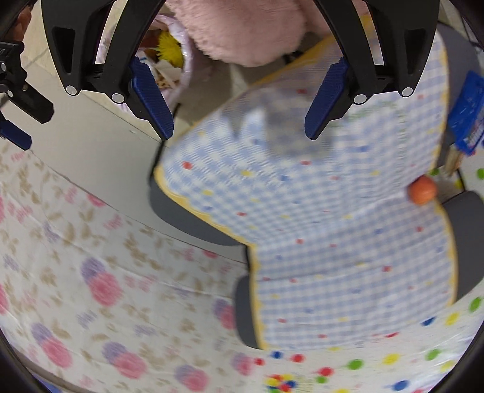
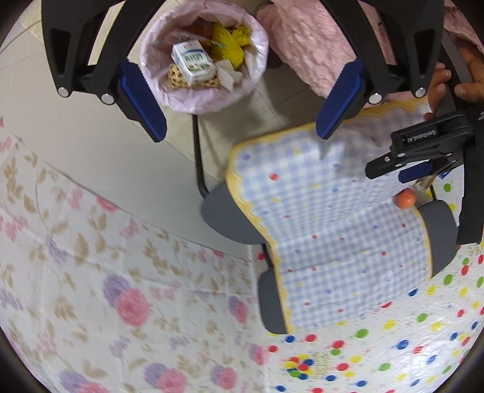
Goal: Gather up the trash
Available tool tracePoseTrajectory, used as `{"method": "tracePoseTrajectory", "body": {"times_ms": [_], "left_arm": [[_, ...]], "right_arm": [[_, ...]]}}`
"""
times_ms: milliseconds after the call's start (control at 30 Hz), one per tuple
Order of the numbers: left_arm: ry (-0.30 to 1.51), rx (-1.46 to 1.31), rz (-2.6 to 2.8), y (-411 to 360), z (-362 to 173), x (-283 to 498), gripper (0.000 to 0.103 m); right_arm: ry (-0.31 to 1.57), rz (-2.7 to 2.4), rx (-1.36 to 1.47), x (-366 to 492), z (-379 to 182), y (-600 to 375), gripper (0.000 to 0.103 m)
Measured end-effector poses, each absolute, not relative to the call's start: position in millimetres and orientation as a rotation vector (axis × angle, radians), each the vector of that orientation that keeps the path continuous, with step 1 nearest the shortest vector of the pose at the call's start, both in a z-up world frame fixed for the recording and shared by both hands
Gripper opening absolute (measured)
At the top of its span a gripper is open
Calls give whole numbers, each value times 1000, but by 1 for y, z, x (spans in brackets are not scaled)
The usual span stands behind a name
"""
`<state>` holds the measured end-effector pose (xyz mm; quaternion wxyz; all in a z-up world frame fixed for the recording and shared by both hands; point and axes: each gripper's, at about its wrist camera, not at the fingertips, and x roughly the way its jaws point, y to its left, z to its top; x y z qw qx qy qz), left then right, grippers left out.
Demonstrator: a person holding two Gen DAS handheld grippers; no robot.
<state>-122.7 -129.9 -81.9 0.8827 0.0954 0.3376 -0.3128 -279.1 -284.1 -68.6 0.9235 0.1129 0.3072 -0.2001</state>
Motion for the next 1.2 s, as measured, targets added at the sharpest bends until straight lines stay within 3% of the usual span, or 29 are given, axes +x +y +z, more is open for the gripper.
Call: {"method": "tracePoseTrajectory", "body": {"times_ms": [733,1200], "left_arm": [[695,209,-226,-6,-48,-81,90],[694,189,-147,27,-41,-74,91]], "right_arm": [[613,-193,135,-187,-23,-209,97],[627,-126,121,-159,-22,-184,97]]}}
